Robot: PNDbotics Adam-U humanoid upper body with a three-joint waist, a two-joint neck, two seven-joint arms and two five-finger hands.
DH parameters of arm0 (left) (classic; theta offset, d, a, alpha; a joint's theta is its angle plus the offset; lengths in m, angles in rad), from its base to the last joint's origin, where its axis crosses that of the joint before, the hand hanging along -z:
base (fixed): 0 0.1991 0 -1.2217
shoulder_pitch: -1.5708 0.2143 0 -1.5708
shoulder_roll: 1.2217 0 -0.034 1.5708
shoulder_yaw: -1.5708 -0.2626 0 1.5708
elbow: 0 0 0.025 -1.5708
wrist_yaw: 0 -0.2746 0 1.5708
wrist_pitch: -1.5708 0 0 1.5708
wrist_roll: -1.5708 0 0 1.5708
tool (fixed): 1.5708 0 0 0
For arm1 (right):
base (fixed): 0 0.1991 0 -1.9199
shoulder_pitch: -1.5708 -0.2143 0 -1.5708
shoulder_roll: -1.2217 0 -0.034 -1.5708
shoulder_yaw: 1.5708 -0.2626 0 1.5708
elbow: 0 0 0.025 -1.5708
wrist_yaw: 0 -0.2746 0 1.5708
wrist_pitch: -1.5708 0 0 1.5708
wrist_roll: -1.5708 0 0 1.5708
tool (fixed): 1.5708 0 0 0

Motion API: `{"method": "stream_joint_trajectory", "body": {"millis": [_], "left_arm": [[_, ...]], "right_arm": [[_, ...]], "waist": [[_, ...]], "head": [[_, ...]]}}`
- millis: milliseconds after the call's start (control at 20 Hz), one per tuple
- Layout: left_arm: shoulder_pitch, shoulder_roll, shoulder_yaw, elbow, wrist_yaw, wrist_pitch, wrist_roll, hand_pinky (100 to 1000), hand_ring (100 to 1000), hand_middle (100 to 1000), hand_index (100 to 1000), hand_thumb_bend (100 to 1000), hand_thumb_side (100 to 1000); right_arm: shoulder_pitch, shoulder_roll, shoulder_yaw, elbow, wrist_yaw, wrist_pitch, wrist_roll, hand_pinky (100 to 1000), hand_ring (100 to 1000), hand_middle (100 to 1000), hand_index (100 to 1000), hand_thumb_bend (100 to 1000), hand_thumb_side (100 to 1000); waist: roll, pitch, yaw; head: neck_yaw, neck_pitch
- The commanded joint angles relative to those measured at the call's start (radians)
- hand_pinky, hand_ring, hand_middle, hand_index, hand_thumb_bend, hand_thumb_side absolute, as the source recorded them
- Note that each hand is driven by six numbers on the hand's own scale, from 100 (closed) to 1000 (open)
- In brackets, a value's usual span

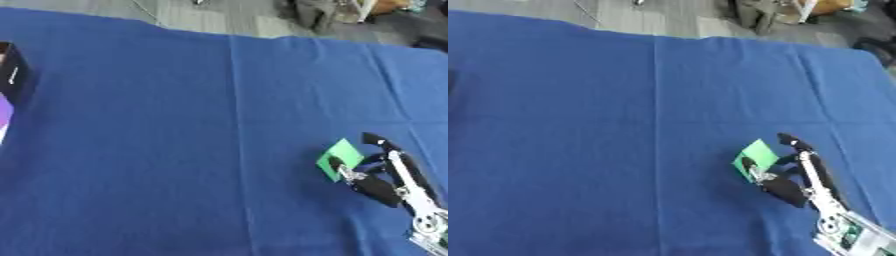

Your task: Pick up the objects with one hand, pass them to the other hand, and then place them into the box on the other side of the table.

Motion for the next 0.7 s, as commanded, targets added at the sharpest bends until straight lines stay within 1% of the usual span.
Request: {"method": "stream_joint_trajectory", "body": {"millis": [50,250,550,700], "left_arm": [[-0.011,0.008,0.005,-0.018,-0.002,0.002,0.001,1000,1000,702,849,100,703],[-0.010,0.006,0.005,-0.018,-0.004,0.004,0.001,1000,1000,702,849,100,705],[-0.008,0.003,0.005,-0.018,-0.005,0.008,0.001,1000,1000,702,849,100,707],[-0.008,0.002,0.005,-0.018,-0.004,0.010,0.001,1000,1000,703,848,100,706]], "right_arm": [[0.003,-0.002,0.013,-0.003,0.002,0.018,-0.002,609,686,857,907,494,401],[0.003,0.004,0.012,-0.003,0.004,0.038,-0.014,611,680,843,883,502,356],[0.001,0.008,0.010,-0.003,-0.005,0.059,-0.035,616,678,833,835,491,334],[0.000,0.008,0.012,-0.003,-0.003,0.072,-0.041,622,682,830,828,490,324]], "waist": [[0.007,-0.008,0.004],[0.005,-0.005,0.005],[0.002,-0.002,0.008],[0.001,-0.002,0.009]], "head": [[-0.002,-0.014],[-0.002,-0.014],[-0.003,-0.016],[-0.003,-0.018]]}}
